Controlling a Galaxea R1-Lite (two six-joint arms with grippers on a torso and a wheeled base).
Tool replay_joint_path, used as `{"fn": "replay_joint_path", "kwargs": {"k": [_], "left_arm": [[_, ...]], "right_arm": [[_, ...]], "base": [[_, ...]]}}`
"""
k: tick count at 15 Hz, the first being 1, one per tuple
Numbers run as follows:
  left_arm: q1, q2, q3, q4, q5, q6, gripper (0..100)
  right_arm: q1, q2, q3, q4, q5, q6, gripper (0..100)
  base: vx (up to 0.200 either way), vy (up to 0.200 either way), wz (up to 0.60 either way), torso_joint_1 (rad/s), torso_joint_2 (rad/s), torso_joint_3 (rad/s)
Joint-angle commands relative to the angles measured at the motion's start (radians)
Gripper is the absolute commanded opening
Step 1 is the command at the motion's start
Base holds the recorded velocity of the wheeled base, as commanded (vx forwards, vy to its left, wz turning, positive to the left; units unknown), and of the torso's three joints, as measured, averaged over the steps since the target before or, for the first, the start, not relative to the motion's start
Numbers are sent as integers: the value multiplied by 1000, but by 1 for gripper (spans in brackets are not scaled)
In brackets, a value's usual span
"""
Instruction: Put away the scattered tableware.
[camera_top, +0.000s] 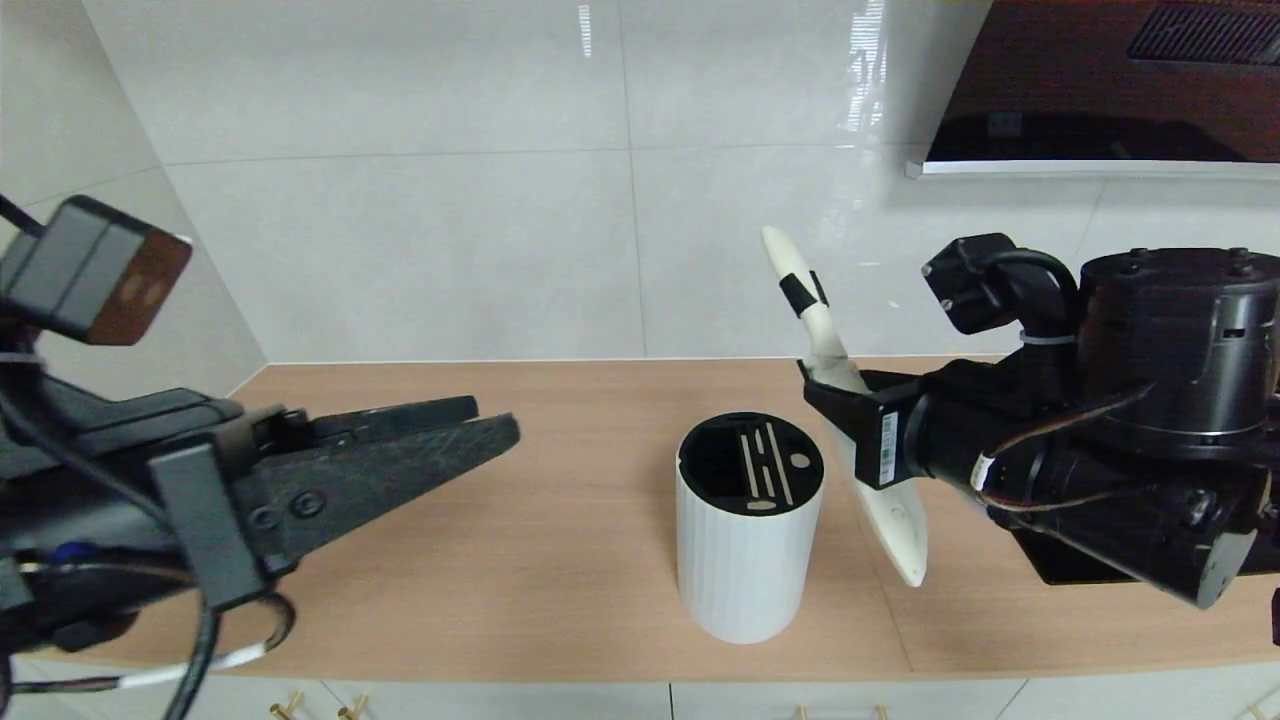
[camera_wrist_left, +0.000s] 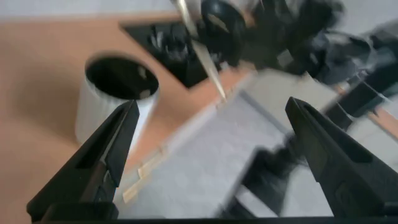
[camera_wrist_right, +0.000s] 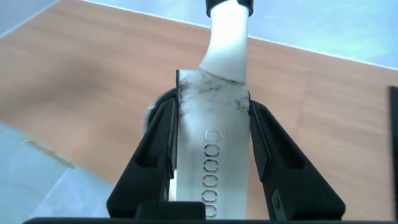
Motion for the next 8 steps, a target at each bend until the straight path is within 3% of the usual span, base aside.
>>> {"fn": "replay_joint_path", "kwargs": {"k": [1, 2, 3, 6, 8], "left_arm": [[-85, 189, 69, -172, 110, -14, 100], [-147, 265, 75, -300, 199, -70, 100], [-177, 311, 78, -349, 231, -92, 100], [-199, 420, 14, -445, 234, -90, 100], [-197, 468, -32, -445, 237, -92, 100]], "right_arm": [[55, 20, -3, -2, 1, 10, 0], [107, 44, -4, -5, 1, 42, 0], [125, 70, -4, -10, -1, 50, 0], [133, 113, -15, -19, -3, 94, 0], [133, 109, -14, -21, -7, 94, 0]], "base": [[0, 0, 0, 0, 0, 0], [0, 0, 0, 0, 0, 0], [0, 0, 0, 0, 0, 0], [0, 0, 0, 0, 0, 0], [0, 0, 0, 0, 0, 0]]}}
